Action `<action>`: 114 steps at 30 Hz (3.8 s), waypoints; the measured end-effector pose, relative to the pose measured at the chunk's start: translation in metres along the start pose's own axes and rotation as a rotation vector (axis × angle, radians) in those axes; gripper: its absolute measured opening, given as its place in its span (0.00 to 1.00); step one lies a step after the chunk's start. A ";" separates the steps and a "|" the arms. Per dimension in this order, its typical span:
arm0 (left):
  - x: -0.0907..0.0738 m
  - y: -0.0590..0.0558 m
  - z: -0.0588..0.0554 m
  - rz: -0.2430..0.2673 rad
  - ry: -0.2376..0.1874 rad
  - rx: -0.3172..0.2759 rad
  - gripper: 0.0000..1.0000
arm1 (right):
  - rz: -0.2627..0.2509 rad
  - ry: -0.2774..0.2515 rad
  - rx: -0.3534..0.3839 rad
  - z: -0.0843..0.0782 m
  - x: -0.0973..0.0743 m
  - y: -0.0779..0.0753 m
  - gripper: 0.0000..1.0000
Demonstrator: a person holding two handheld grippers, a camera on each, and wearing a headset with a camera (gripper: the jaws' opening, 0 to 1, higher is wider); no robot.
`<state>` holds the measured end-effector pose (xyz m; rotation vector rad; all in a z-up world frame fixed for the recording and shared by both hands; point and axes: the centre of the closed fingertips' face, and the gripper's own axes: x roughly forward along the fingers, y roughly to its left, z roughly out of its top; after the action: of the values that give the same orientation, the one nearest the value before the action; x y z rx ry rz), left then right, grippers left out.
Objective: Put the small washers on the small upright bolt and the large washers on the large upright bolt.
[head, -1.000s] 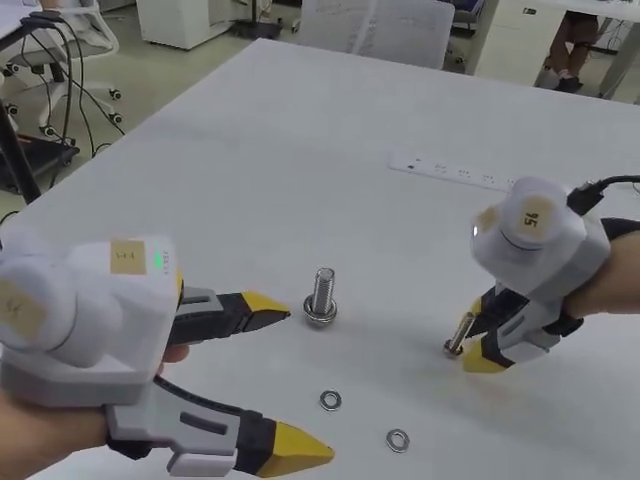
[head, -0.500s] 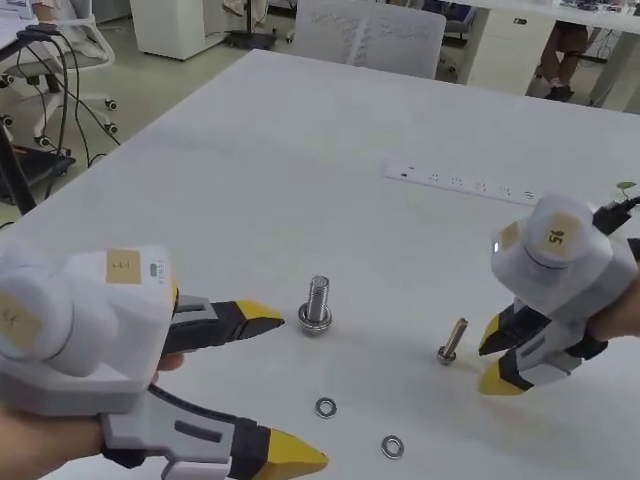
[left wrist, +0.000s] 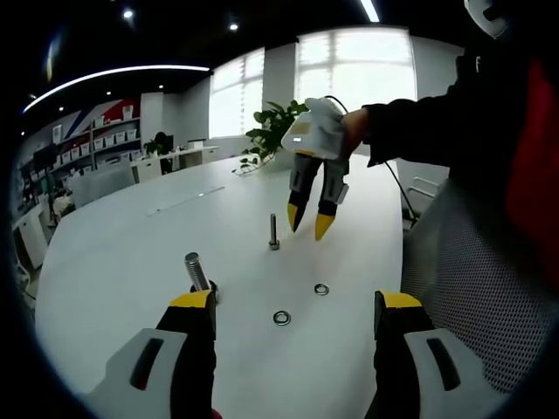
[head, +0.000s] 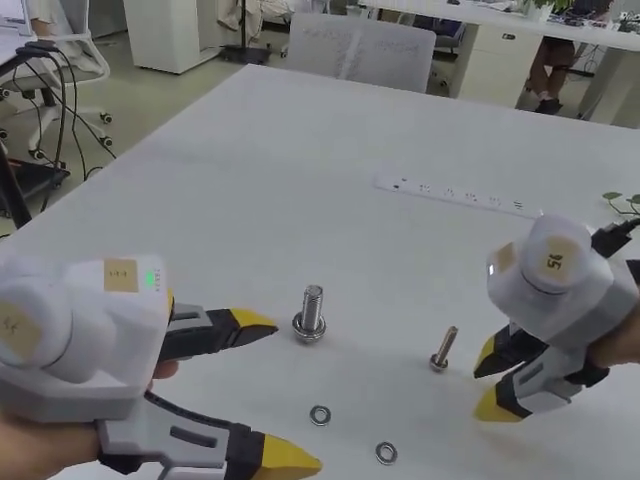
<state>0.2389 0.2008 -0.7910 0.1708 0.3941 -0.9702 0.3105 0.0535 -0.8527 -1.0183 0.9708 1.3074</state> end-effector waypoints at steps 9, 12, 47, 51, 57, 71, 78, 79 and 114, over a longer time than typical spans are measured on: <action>-0.002 0.002 0.002 0.010 -0.003 0.004 0.73 | 0.036 -0.017 -0.037 0.017 0.000 0.019 0.28; -0.003 0.002 0.002 0.012 -0.005 0.005 0.73 | 0.049 -0.016 -0.048 0.021 0.003 0.025 0.28; -0.013 0.000 0.003 0.037 -0.016 0.009 0.73 | 0.123 -0.006 -0.187 0.065 0.031 0.069 0.28; -0.014 0.000 0.004 0.041 -0.020 0.008 0.73 | 0.124 0.001 -0.196 0.067 0.036 0.068 0.28; -0.015 0.000 0.004 0.047 -0.023 0.003 0.73 | 0.123 0.012 -0.207 0.066 0.039 0.068 0.27; -0.015 0.001 0.004 0.046 -0.023 0.006 0.73 | 0.094 0.029 -0.247 0.066 0.040 0.067 0.25; -0.016 0.000 0.005 0.045 -0.029 0.006 0.73 | 0.095 0.032 -0.256 0.066 0.040 0.070 0.20; -0.016 -0.001 0.005 0.045 -0.029 0.006 0.73 | 0.092 0.033 -0.258 0.066 0.040 0.070 0.18; -0.013 -0.003 0.004 0.035 -0.022 0.007 0.73 | 0.096 0.027 -0.234 0.065 0.040 0.069 0.14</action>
<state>0.2309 0.2079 -0.7816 0.1730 0.3668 -0.9385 0.2427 0.1272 -0.8751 -1.1816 0.9110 1.5168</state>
